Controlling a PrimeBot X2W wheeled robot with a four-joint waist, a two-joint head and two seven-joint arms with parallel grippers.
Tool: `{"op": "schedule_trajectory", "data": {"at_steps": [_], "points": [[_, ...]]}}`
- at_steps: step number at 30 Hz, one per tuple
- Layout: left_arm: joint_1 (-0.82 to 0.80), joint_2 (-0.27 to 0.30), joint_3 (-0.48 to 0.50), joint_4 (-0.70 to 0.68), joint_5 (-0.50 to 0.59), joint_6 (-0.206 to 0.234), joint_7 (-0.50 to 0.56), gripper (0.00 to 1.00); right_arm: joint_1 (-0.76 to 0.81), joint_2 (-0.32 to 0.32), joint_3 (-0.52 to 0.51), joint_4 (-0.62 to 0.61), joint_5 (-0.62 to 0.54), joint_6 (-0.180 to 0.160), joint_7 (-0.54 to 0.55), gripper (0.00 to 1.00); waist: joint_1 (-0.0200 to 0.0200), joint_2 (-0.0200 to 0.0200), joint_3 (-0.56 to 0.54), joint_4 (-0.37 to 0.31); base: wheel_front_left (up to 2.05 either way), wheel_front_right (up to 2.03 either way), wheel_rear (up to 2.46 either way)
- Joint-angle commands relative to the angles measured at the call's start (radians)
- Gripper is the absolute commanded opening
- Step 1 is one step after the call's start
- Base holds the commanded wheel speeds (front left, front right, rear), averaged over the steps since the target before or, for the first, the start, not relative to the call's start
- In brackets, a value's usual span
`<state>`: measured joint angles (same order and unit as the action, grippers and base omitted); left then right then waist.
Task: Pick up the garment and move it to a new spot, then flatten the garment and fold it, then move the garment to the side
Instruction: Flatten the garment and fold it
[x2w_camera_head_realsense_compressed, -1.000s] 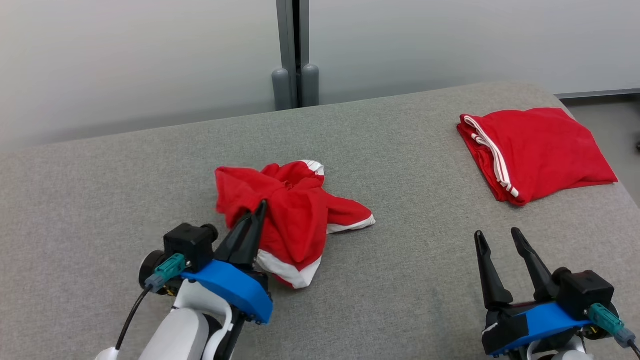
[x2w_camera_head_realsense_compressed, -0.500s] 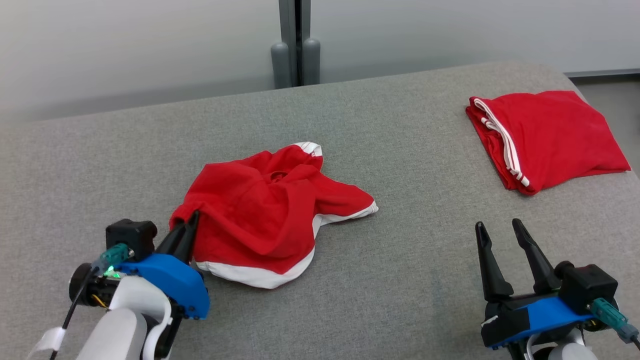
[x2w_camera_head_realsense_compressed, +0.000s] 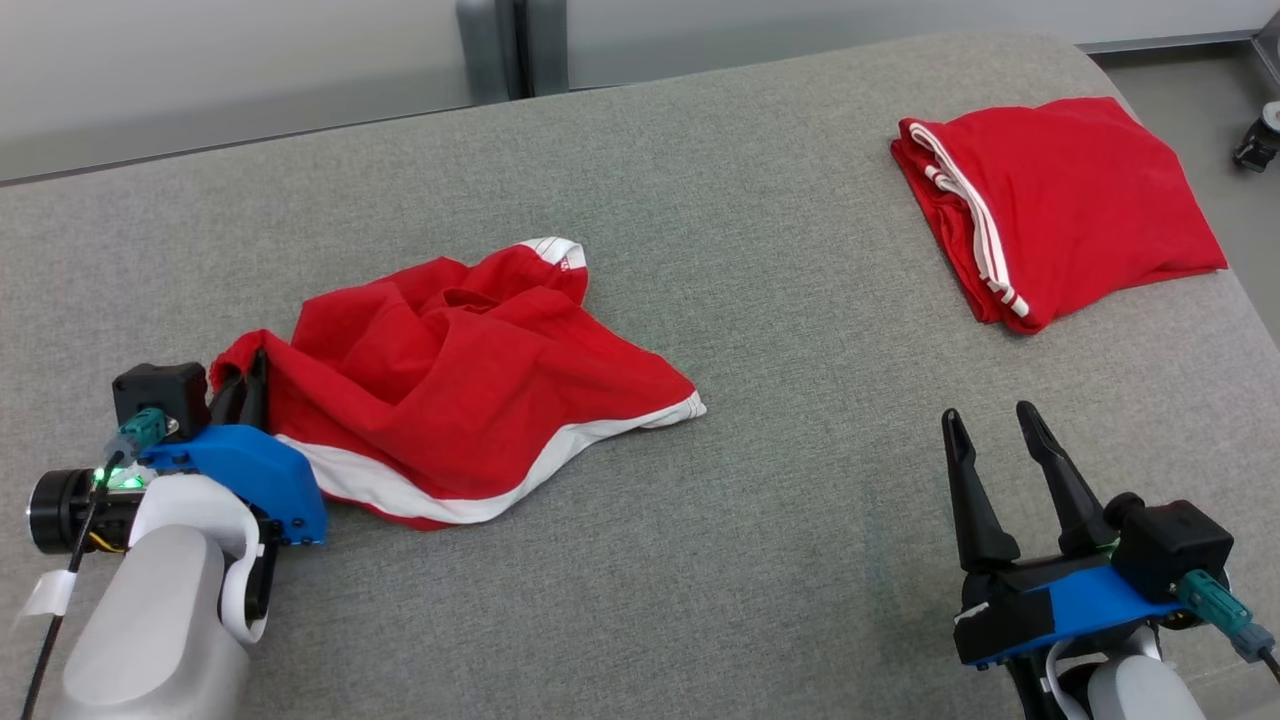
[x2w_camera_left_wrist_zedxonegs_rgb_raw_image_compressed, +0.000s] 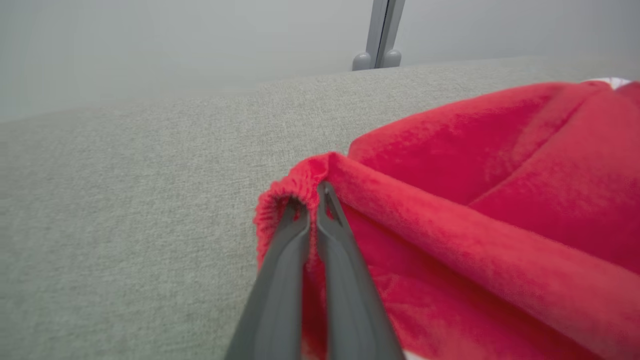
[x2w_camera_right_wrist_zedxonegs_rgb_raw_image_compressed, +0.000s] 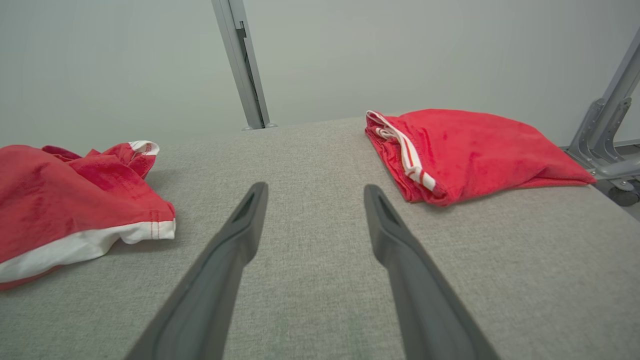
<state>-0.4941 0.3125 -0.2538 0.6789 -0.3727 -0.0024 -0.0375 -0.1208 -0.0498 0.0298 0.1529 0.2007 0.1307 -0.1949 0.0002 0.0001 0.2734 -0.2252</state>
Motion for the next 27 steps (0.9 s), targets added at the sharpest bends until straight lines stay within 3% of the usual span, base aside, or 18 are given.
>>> {"op": "schedule_trajectory", "data": {"at_steps": [1,2,3,4,15,27], "points": [[-0.014,-0.008,0.000,0.010,0.003,0.005,-0.017,0.00,-0.011,-0.002,-0.001,0.003,0.000,0.000,-0.005,1.00,-0.0002,-0.0001,0.000,0.000,0.00,0.00,0.00],[-0.020,-0.015,-0.001,0.016,0.000,0.004,-0.030,0.00,-0.010,-0.002,-0.003,0.004,-0.001,0.000,-0.006,1.00,-0.0002,-0.0001,0.000,0.002,0.00,0.00,0.00],[-0.022,-0.022,0.000,0.023,-0.006,-0.002,-0.043,0.44,-0.009,-0.002,-0.006,0.006,-0.001,0.000,-0.007,1.00,-0.0002,-0.0001,-0.003,0.005,0.00,0.00,0.00],[-0.021,-0.026,-0.001,0.030,-0.010,-0.008,-0.056,1.00,-0.009,-0.002,-0.007,0.008,-0.001,0.000,-0.007,1.00,-0.0002,-0.0001,-0.006,0.008,0.00,0.00,0.00],[0.120,-0.107,0.000,-0.020,-0.060,-0.028,-0.189,1.00,0.019,-0.002,-0.020,0.006,-0.021,0.000,0.016,1.00,-0.0002,-0.0001,-0.093,0.084,0.00,0.00,0.00],[0.293,-0.108,0.025,-0.217,-0.073,-0.022,-0.223,1.00,0.064,-0.002,-0.043,-0.019,-0.024,0.000,0.043,1.00,-0.0002,-0.0001,-0.166,0.152,0.00,0.00,0.00]]}}
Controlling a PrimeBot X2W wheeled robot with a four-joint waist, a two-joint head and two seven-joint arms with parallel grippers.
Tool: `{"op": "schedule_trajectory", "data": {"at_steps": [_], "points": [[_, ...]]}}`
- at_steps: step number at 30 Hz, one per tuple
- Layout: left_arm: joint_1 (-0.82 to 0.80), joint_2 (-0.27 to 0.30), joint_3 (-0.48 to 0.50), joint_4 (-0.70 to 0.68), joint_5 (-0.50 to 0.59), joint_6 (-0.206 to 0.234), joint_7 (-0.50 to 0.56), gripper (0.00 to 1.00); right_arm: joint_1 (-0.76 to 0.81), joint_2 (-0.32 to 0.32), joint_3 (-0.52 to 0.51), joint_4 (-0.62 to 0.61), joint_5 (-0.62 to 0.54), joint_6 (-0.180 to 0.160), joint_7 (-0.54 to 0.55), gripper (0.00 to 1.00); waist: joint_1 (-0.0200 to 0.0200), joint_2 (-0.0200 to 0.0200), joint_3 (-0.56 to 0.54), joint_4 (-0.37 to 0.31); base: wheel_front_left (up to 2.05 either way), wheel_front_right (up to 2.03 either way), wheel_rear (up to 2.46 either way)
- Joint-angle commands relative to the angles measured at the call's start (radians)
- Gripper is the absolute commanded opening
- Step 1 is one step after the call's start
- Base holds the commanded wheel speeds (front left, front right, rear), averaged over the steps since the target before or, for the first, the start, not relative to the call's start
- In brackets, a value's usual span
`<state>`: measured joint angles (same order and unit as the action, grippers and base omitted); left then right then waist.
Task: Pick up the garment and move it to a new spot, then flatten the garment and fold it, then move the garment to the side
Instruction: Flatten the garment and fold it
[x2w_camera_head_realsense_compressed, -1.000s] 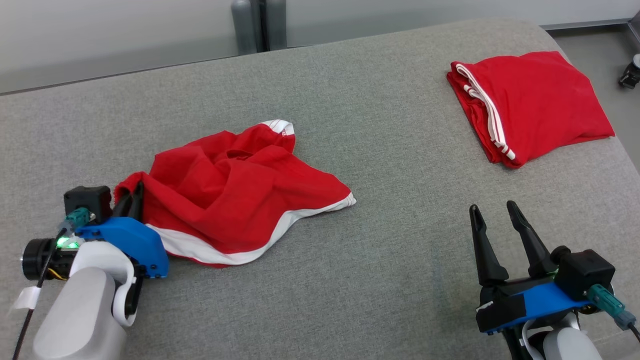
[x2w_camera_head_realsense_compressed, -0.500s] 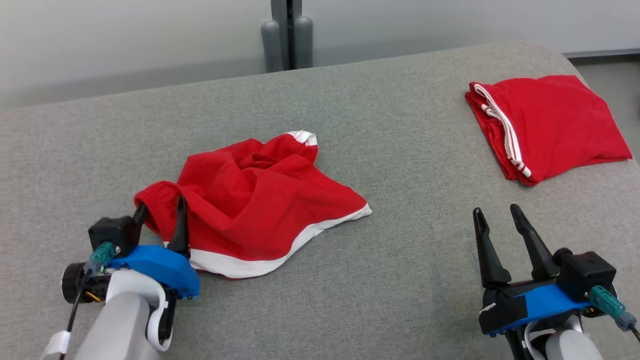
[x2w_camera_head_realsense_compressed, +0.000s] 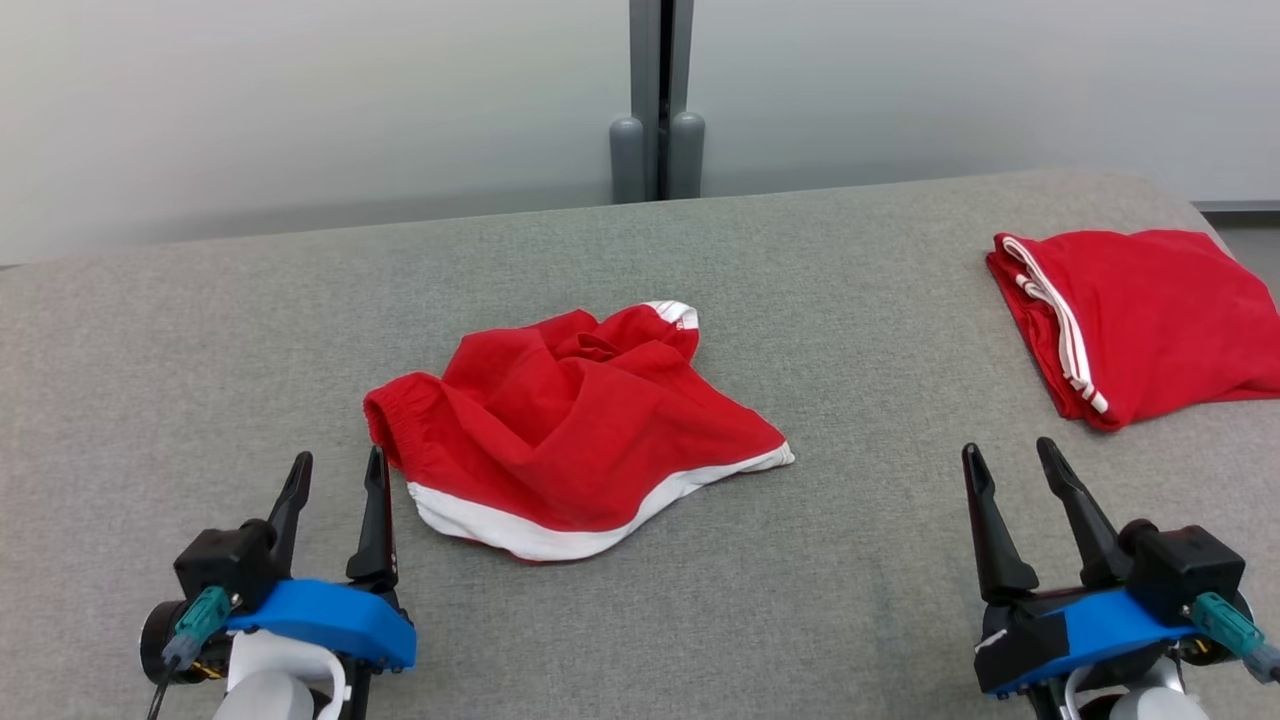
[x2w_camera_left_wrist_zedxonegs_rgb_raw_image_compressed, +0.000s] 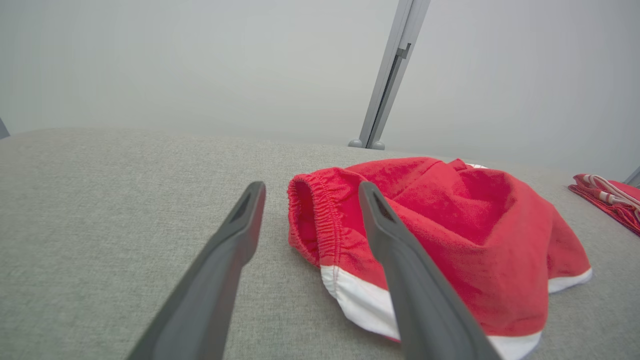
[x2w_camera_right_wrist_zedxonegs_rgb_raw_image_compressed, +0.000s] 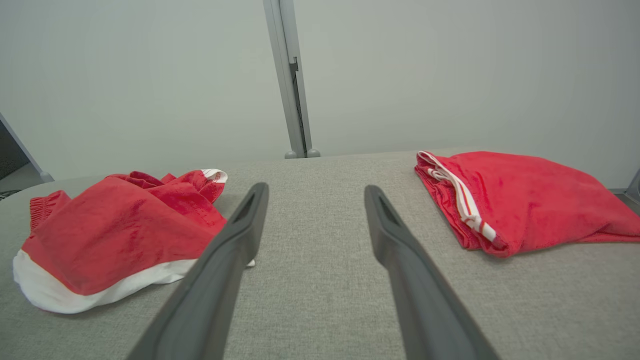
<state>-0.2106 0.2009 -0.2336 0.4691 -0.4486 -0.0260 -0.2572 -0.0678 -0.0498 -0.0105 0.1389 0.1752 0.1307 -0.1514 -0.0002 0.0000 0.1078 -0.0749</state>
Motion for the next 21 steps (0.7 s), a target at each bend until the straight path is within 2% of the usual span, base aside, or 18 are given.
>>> {"op": "schedule_trajectory", "data": {"at_steps": [1,7,16,21], "points": [[0.026,0.003,0.013,-0.034,0.008,-0.001,-0.006,1.00,0.016,-0.002,-0.006,-0.007,0.002,0.000,0.001,1.00,0.0002,0.0000,-0.005,0.006,0.00,0.00,0.00],[0.129,-0.002,0.068,-0.226,0.083,-0.018,-0.008,1.00,0.037,-0.002,-0.021,-0.013,0.005,0.000,0.008,1.00,0.0002,0.0000,-0.028,0.030,0.00,0.00,0.00],[0.241,-0.017,0.128,-0.277,0.145,-0.036,-0.008,1.00,0.071,-0.002,-0.037,-0.010,0.009,0.000,0.023,1.00,0.0002,0.0000,-0.073,0.048,0.00,0.00,0.00],[0.288,-0.032,0.134,-0.286,0.160,-0.018,-0.008,1.00,0.090,-0.002,-0.036,-0.005,0.012,0.000,0.029,1.00,0.0002,0.0000,-0.090,0.057,0.00,0.00,0.00]]}}
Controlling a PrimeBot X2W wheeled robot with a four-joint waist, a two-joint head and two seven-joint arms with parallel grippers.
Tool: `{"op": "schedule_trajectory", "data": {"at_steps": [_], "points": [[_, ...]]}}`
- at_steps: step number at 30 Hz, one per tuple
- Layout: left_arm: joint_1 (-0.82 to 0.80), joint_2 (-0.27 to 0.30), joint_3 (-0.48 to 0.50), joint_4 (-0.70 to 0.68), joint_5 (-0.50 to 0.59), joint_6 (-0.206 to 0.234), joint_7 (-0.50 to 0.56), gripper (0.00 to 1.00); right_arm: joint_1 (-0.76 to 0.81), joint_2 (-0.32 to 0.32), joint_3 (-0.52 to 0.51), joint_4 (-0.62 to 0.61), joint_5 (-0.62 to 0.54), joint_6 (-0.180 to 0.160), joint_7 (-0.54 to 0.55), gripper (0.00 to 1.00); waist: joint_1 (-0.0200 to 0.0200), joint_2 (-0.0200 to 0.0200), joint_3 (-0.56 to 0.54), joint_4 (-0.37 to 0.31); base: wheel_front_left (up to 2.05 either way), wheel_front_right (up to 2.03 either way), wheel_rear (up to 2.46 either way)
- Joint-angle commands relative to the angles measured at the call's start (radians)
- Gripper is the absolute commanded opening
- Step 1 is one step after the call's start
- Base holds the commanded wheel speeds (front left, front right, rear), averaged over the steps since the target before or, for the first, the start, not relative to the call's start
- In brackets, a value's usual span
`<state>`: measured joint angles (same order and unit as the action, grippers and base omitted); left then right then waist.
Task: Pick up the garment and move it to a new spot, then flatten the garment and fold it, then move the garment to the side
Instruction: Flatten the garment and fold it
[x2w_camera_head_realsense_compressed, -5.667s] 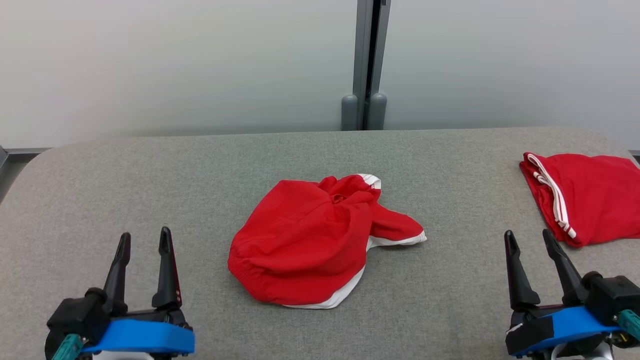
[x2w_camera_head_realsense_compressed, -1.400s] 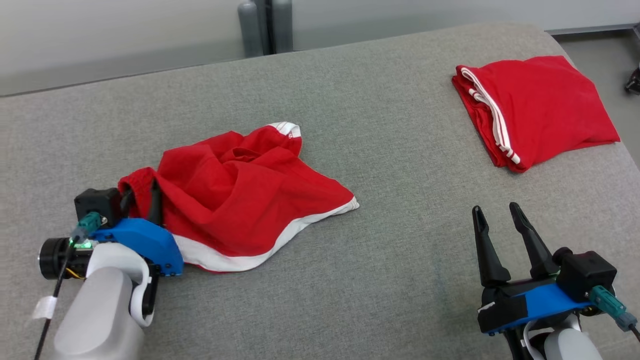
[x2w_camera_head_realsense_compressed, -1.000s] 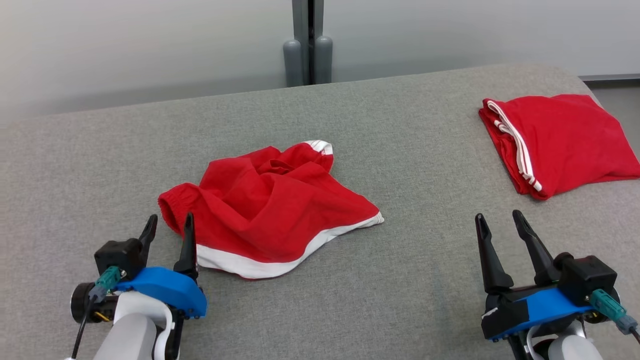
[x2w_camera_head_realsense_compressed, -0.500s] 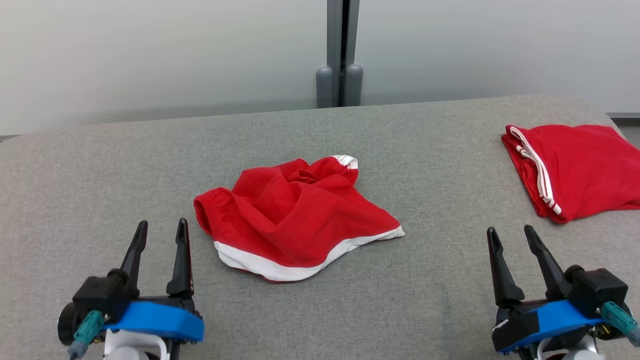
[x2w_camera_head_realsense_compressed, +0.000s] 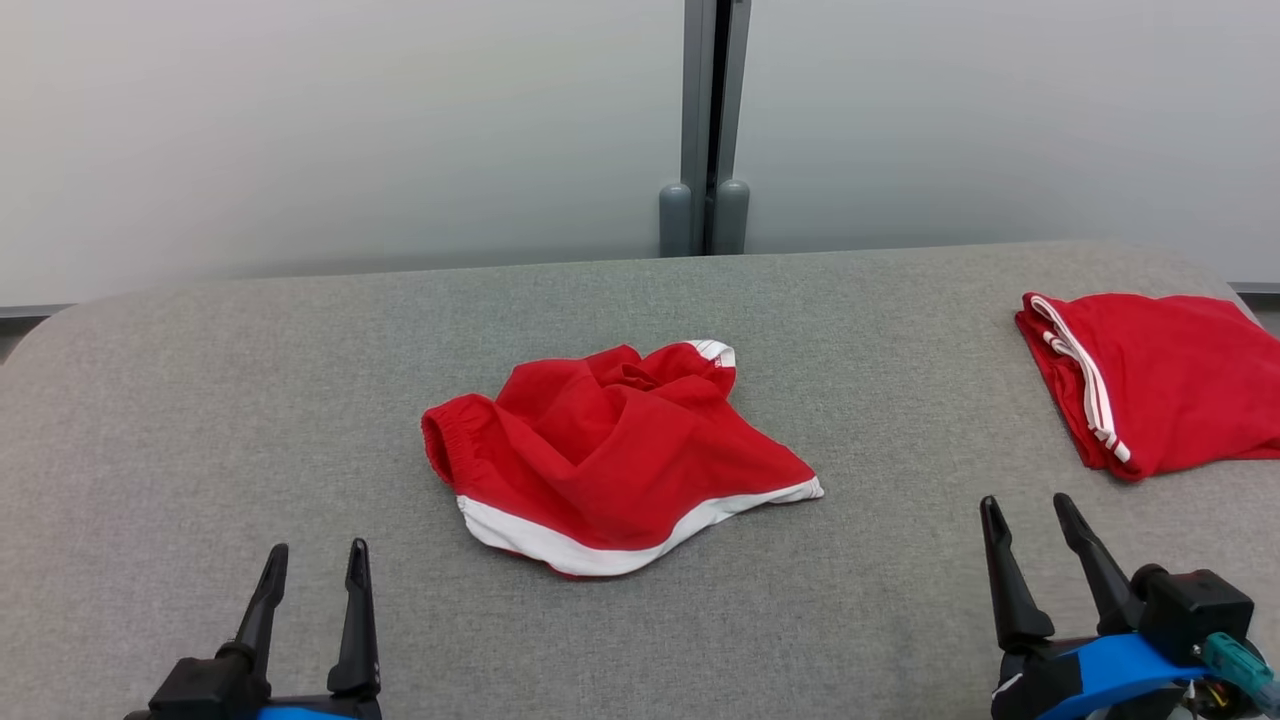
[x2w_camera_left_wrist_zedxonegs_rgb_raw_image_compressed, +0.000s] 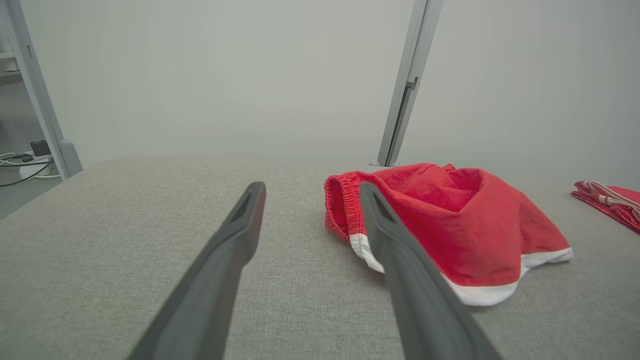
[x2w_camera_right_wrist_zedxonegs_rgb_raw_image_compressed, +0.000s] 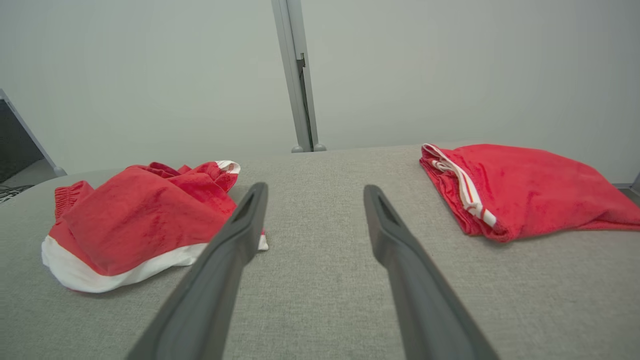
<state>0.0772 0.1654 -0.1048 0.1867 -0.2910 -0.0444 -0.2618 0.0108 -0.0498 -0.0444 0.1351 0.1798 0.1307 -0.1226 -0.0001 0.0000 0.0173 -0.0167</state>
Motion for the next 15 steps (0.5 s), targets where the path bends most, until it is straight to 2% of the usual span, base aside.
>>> {"op": "schedule_trajectory", "data": {"at_steps": [1,15], "points": [[0.004,0.003,0.004,-0.002,0.003,0.002,-0.004,1.00,0.014,-0.002,0.001,0.000,0.005,0.000,0.002,1.00,0.0001,0.0000,-0.001,0.001,0.00,0.00,0.00],[-0.004,0.014,-0.006,0.004,-0.006,0.019,0.030,1.00,0.006,-0.002,0.018,0.026,0.003,0.000,-0.021,1.00,0.0001,0.0000,-0.002,0.018,0.00,0.00,0.00]]}}
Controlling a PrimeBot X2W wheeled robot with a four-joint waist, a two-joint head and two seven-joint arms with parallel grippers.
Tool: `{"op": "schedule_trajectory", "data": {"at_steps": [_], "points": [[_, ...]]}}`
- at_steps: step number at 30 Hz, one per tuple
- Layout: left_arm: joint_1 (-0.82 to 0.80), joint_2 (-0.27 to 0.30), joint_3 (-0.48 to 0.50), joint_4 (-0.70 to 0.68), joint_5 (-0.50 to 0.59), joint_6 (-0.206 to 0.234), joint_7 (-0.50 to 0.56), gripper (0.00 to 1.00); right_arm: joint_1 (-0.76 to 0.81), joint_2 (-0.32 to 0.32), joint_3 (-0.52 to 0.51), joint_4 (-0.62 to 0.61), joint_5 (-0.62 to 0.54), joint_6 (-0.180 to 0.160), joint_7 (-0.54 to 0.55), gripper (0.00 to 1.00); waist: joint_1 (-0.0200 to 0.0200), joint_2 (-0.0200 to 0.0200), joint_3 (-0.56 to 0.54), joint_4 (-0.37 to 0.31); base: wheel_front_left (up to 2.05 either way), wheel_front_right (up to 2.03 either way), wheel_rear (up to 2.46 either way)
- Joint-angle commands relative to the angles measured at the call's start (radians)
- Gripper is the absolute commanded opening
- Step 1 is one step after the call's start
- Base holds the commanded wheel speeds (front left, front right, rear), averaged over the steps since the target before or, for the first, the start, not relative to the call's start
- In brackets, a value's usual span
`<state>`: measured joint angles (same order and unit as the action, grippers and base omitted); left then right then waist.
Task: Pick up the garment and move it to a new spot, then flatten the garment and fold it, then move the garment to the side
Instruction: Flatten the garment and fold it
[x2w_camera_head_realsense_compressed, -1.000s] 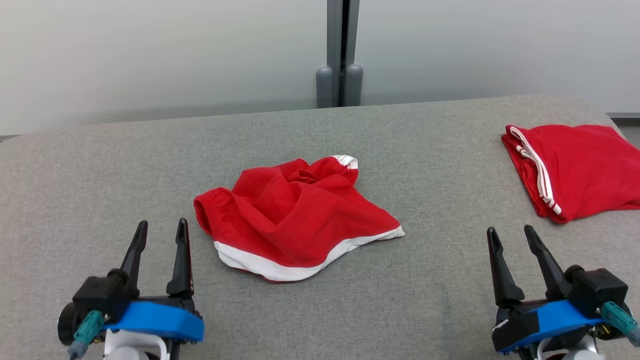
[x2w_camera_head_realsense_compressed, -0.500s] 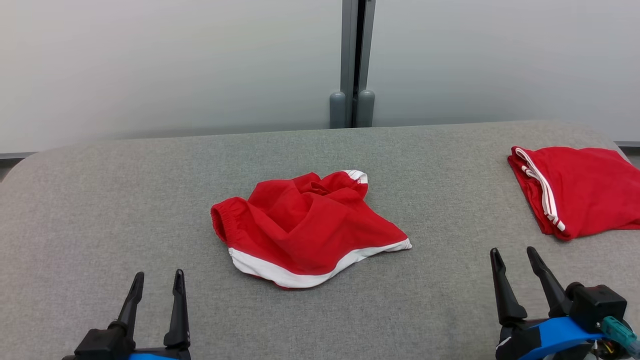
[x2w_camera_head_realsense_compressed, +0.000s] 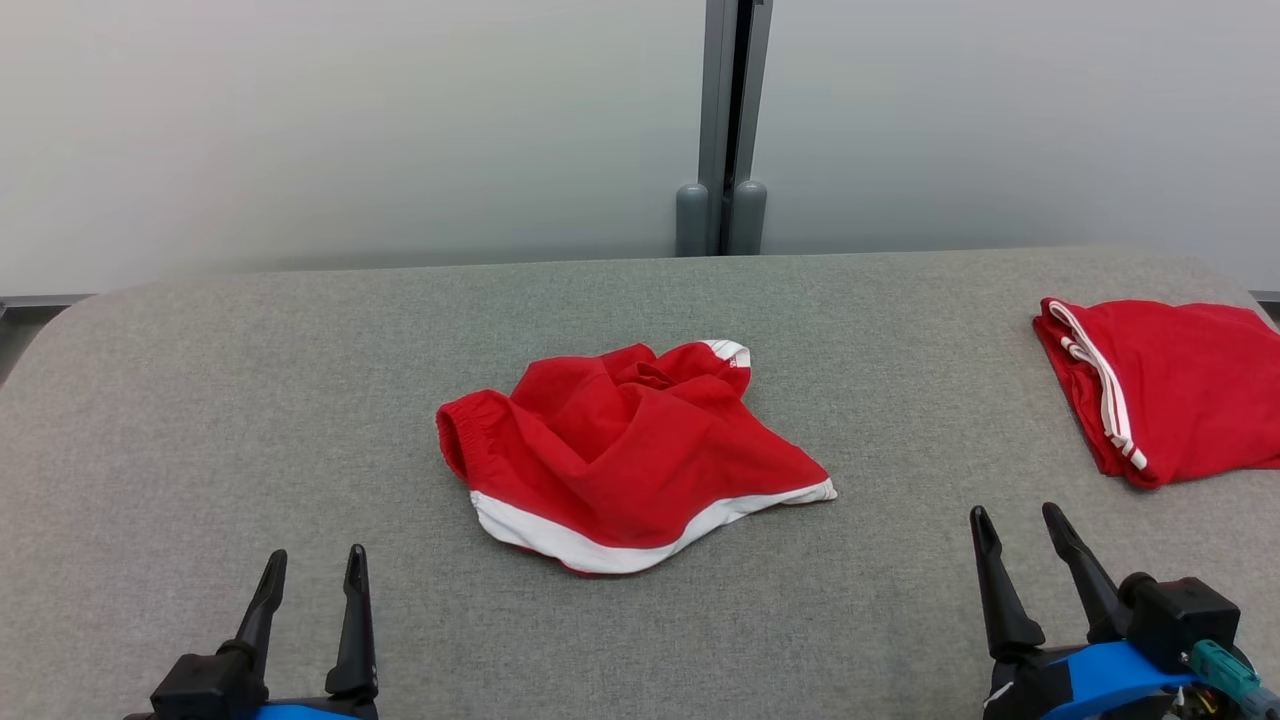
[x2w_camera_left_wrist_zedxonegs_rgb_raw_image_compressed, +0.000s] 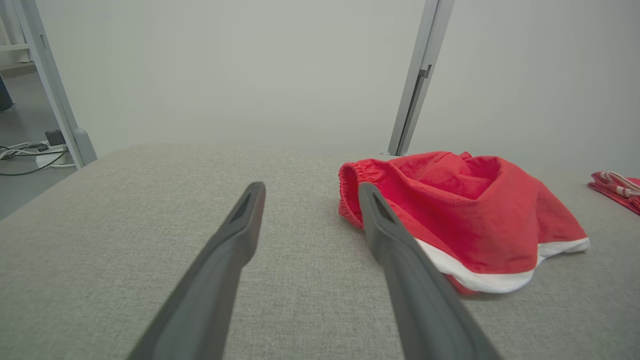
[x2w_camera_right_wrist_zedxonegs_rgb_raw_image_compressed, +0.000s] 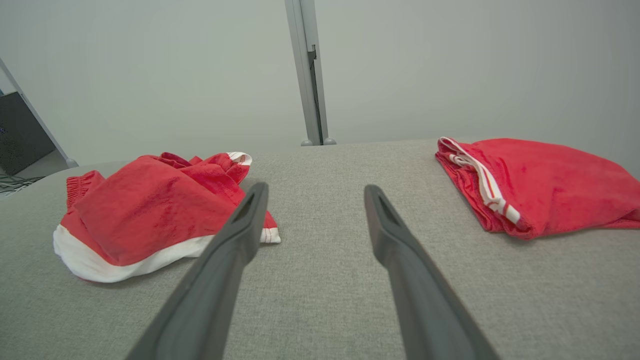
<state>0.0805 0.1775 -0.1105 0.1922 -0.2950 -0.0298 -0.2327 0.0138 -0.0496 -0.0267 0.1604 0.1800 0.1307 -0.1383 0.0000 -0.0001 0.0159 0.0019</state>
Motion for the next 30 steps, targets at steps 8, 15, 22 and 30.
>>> {"op": "schedule_trajectory", "data": {"at_steps": [8,15,22,30], "points": [[-0.012,0.000,-0.017,-0.004,-0.013,-0.001,0.016,1.00,-0.010,-0.002,0.006,0.002,0.003,0.000,0.000,1.00,0.0000,0.0001,0.014,-0.007,0.00,0.00,0.00],[-0.078,-0.017,-0.045,0.072,-0.045,-0.027,0.085,1.00,-0.090,-0.002,0.060,0.051,0.009,0.000,0.080,1.00,0.0000,0.0001,0.050,-0.011,0.00,0.00,0.00],[-0.236,-0.050,-0.060,0.246,-0.114,-0.065,0.138,1.00,-0.257,-0.002,0.137,0.197,0.054,0.000,0.162,1.00,0.0000,0.0001,0.122,-0.023,0.00,0.00,0.00],[-0.388,-0.070,-0.081,0.408,-0.154,-0.085,0.143,1.00,-0.438,-0.002,0.207,0.421,0.082,0.000,0.166,1.00,0.0000,0.0001,0.201,-0.027,0.00,0.00,0.00]]}}
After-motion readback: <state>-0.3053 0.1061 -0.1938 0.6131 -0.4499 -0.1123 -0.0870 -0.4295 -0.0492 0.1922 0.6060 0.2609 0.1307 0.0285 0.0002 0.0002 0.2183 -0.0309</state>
